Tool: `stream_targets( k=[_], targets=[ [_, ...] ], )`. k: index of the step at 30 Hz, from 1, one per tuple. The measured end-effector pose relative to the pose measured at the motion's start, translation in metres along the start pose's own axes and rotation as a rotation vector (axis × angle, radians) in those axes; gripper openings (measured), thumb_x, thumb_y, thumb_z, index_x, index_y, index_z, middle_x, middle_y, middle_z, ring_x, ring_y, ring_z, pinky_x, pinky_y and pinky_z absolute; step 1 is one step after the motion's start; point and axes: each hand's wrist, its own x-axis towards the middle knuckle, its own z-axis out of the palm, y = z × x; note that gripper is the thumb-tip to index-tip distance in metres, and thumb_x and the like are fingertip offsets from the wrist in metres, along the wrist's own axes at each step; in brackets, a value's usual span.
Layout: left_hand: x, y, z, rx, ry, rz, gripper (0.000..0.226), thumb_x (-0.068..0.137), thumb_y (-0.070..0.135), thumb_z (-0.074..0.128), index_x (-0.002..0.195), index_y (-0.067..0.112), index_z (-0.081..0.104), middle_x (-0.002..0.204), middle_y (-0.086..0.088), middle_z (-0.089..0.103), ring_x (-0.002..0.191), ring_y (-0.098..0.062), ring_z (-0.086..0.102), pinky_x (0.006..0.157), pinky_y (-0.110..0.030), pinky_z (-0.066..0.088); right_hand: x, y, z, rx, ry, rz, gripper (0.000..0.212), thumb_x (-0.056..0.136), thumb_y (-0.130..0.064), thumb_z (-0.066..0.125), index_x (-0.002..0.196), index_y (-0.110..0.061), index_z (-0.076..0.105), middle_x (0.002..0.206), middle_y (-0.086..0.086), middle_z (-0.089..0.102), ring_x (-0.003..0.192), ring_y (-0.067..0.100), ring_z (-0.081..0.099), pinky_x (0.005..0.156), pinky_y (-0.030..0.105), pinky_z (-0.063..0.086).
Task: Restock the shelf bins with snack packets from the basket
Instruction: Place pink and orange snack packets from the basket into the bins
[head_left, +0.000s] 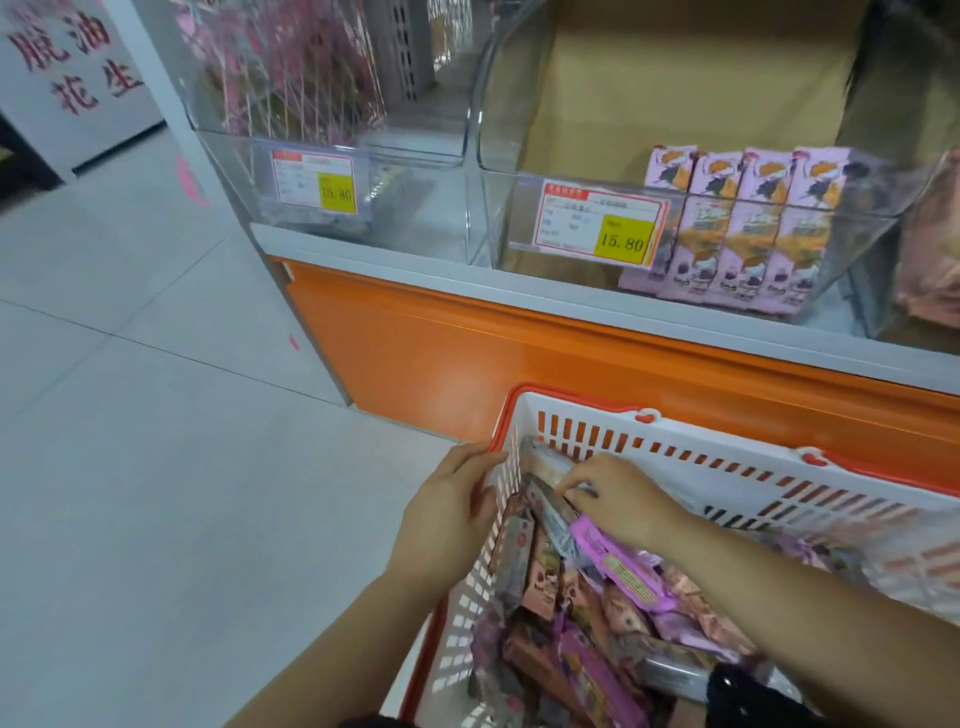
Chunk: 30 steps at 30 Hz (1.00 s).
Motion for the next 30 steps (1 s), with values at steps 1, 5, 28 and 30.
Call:
stream_targets(
  k=[1, 5, 28, 30],
  targets=[
    [0.002, 0.001, -0.008, 0.022, -0.068, 0.000, 0.041, 0.093, 0.015, 0.053, 0.132, 0.027, 0.054, 0.142, 0.013, 0.043, 0.128, -0.006, 0.043, 0.100, -0.013, 0.029, -0.002, -0.003, -0.005, -0.006, 0.038, -0.006, 0.023, 0.098, -0.015, 0.049, 0.108, -0.022, 0.068, 0.117, 0.004, 0.064, 0.098, 0.034, 0.063, 0.086, 0.041, 0.051],
    [0.011, 0.021, -0.056, 0.182, -0.323, -0.023, 0.039, 0.097, 0.022, 0.049, 0.136, 0.025, 0.051, 0.143, 0.007, 0.046, 0.128, -0.010, 0.044, 0.098, -0.014, 0.029, -0.023, -0.021, -0.032, -0.058, 0.147, -0.081, 0.024, 0.093, -0.013, 0.052, 0.085, -0.033, 0.063, 0.116, -0.003, 0.058, 0.082, 0.024, 0.064, 0.074, 0.041, 0.053],
    [-0.051, 0.189, -0.096, -1.176, -0.157, -0.228, 0.020, 0.096, 0.024, 0.051, 0.112, 0.016, 0.062, 0.099, -0.002, 0.068, 0.102, -0.023, 0.065, 0.095, -0.042, 0.049, -0.163, -0.070, -0.100, 0.041, 0.792, -0.747, 0.032, 0.081, -0.016, 0.068, 0.112, -0.021, 0.064, 0.130, -0.019, 0.052, 0.125, -0.006, 0.043, 0.103, 0.010, 0.033],
    [-0.051, 0.194, -0.097, -1.169, -0.153, -0.207, 0.020, 0.097, 0.022, 0.052, 0.114, 0.016, 0.061, 0.098, -0.002, 0.070, 0.097, -0.022, 0.067, 0.088, -0.040, 0.052, -0.174, -0.069, -0.108, 0.112, 0.701, -0.707, 0.035, 0.081, -0.024, 0.066, 0.116, -0.029, 0.062, 0.131, -0.027, 0.050, 0.124, -0.010, 0.044, 0.102, 0.009, 0.035]
  ],
)
